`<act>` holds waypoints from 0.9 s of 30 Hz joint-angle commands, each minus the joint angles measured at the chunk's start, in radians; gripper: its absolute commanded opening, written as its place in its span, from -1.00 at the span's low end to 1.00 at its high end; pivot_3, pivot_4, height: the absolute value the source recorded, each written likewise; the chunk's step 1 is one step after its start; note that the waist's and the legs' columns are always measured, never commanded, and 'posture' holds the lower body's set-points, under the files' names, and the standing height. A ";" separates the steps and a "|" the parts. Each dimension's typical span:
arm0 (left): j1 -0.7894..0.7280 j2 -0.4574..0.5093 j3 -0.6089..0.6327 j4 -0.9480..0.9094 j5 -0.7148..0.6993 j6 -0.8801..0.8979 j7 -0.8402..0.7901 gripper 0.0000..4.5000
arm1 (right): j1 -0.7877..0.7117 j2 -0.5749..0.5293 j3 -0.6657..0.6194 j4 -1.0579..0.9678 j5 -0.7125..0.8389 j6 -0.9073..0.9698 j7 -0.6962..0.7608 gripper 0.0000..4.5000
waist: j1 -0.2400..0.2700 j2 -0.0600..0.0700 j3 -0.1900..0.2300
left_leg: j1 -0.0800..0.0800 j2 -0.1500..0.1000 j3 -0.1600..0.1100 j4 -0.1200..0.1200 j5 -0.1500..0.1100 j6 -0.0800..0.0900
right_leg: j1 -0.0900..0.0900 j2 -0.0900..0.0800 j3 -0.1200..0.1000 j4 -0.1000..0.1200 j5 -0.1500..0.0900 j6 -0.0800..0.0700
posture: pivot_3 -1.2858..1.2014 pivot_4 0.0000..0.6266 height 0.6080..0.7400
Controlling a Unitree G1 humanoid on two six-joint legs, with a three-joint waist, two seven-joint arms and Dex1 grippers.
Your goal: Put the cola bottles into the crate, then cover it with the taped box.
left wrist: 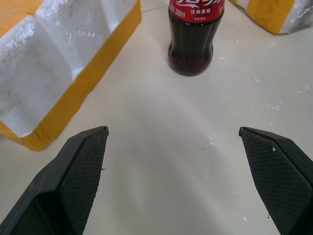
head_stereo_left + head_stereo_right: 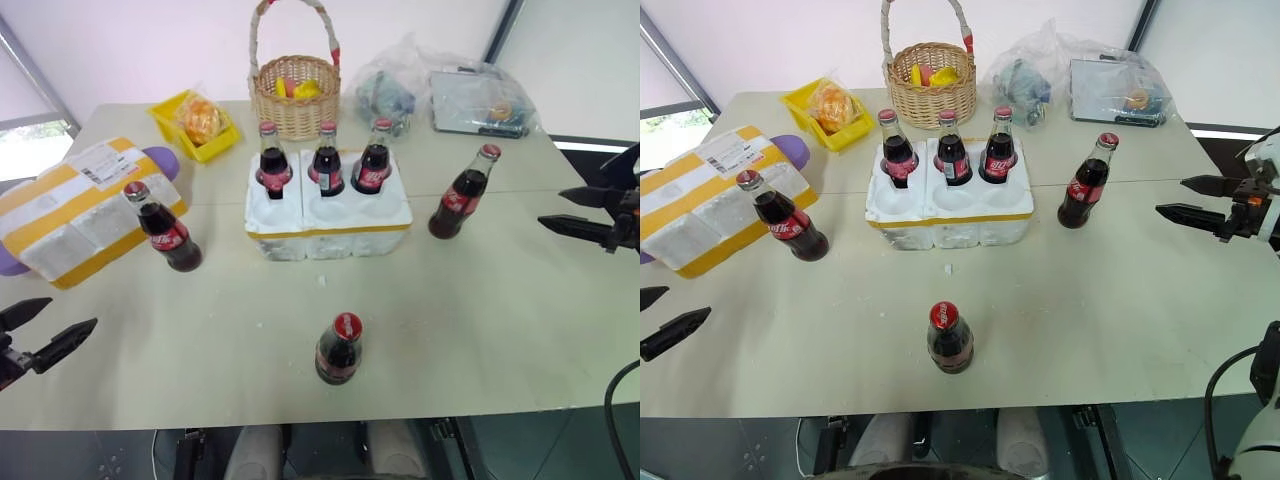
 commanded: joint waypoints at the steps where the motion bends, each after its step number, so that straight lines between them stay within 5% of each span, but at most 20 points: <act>1: -0.014 0.004 0.038 -0.032 -0.033 -0.006 -0.008 0.99 | -0.030 -0.026 -0.013 -0.013 0.007 -0.015 0.009 1.00 | 0.000 0.000 0.000 | 0.000 0.000 0.000 0.000 0.000 0.000 | 0.000 0.000 0.000 0.000 0.000 0.000 | 0.03 -0.52 0.97; 11: -0.123 0.064 -0.013 -0.030 -0.092 0.044 -0.033 0.99 | -0.040 -0.081 0.026 -0.188 0.116 0.158 0.118 1.00 | 0.001 0.001 0.000 | 0.000 0.000 0.000 0.001 0.000 0.000 | 0.000 0.000 0.000 0.001 0.000 0.000 | 0.03 -0.52 0.97; 19: -0.352 0.121 -0.207 0.095 -0.028 0.008 -0.029 0.99 | 0.131 -0.199 0.036 -0.670 0.506 0.495 0.118 1.00 | 0.004 0.003 0.001 | 0.000 0.000 -0.001 0.002 0.000 0.000 | 0.000 0.001 0.000 0.002 0.000 0.000 | 0.03 -0.52 0.97; 27: -0.590 0.098 -0.397 0.286 0.069 -0.052 -0.001 0.99 | 0.204 -0.180 -0.042 -0.839 0.558 0.548 0.113 1.00 | 0.008 0.002 0.001 | 0.000 0.001 -0.001 0.002 0.000 0.000 | 0.000 0.002 0.000 0.004 0.000 0.000 | 0.03 -0.52 0.97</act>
